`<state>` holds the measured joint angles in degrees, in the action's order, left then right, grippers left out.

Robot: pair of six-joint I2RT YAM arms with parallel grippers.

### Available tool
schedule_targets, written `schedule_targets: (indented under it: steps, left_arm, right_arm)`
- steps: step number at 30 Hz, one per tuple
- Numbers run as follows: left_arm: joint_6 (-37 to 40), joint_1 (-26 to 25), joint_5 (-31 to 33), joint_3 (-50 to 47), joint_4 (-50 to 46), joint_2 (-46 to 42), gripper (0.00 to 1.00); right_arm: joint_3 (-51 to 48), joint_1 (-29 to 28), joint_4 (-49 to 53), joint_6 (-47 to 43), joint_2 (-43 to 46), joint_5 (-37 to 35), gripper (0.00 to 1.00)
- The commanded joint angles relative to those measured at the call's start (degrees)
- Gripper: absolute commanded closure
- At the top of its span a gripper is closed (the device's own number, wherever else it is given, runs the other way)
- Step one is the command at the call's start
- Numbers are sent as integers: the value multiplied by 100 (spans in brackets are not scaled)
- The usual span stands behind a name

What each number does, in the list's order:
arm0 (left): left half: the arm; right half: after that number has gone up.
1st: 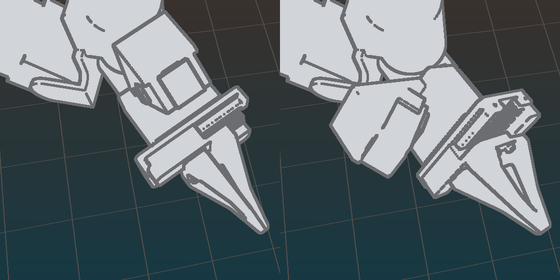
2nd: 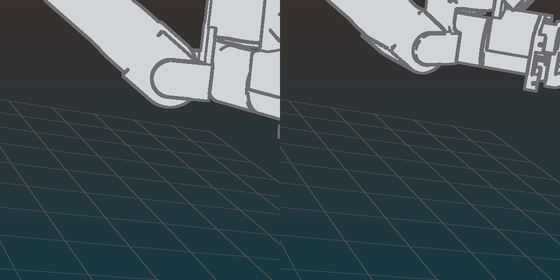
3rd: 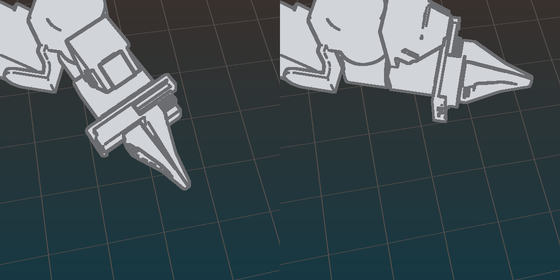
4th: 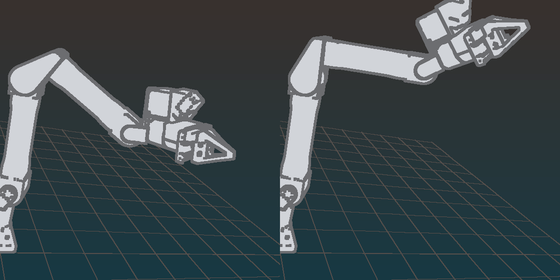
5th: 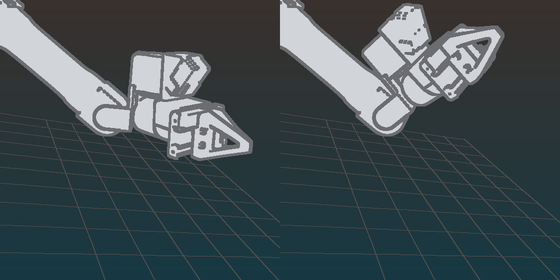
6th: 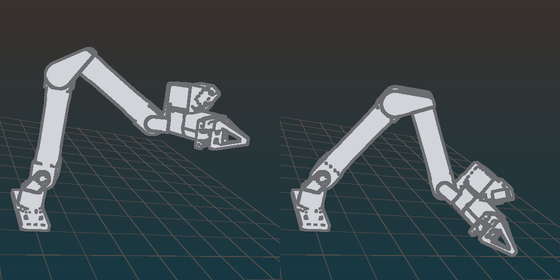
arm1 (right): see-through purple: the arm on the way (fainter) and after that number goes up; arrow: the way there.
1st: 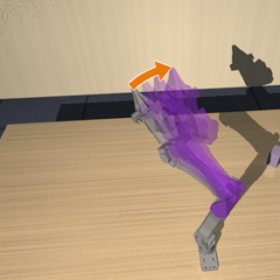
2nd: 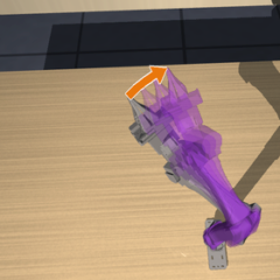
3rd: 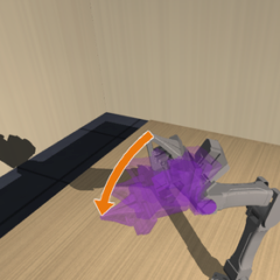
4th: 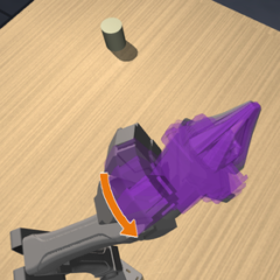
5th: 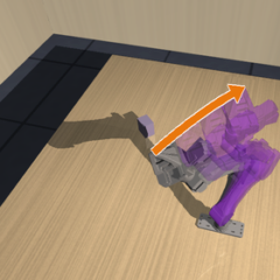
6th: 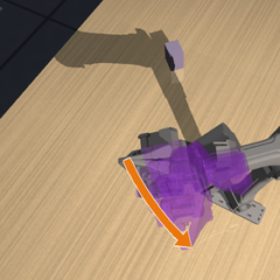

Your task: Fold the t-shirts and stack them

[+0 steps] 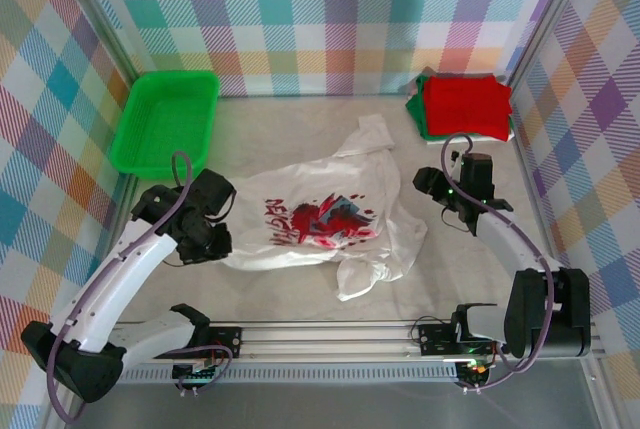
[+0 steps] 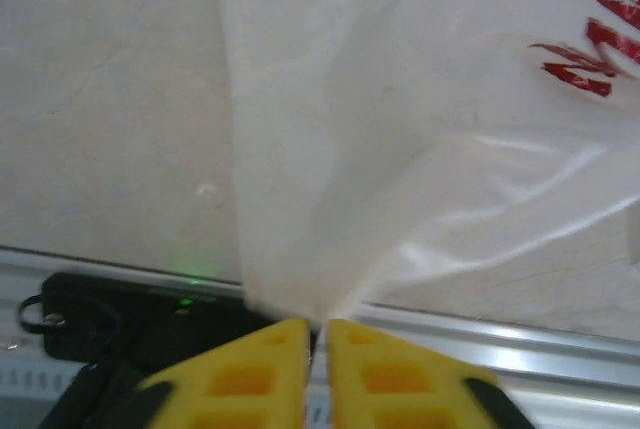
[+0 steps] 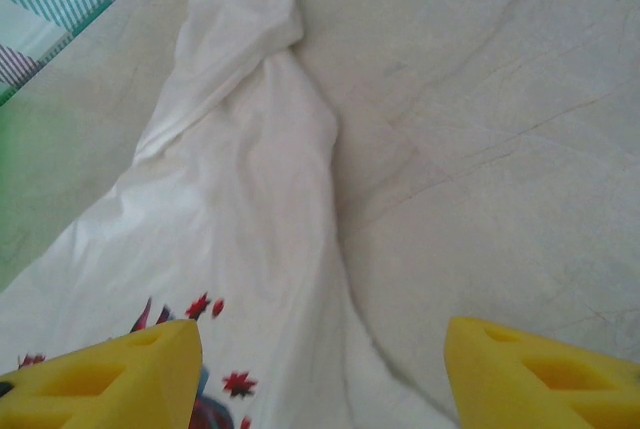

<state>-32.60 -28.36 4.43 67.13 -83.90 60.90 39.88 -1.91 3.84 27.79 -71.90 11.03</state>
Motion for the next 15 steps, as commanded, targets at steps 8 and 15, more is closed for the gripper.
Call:
schedule_targets:
  steps: [8,15]
  left_arm:
    - [938,630,237,867,1515,935,65]
    - [921,1468,-8,221,4343,2887,67]
  right_arm:
    - [1115,-347,558,-661,-727,90,36]
    - [3631,-896,2217,-1022,-2967,-100,44]
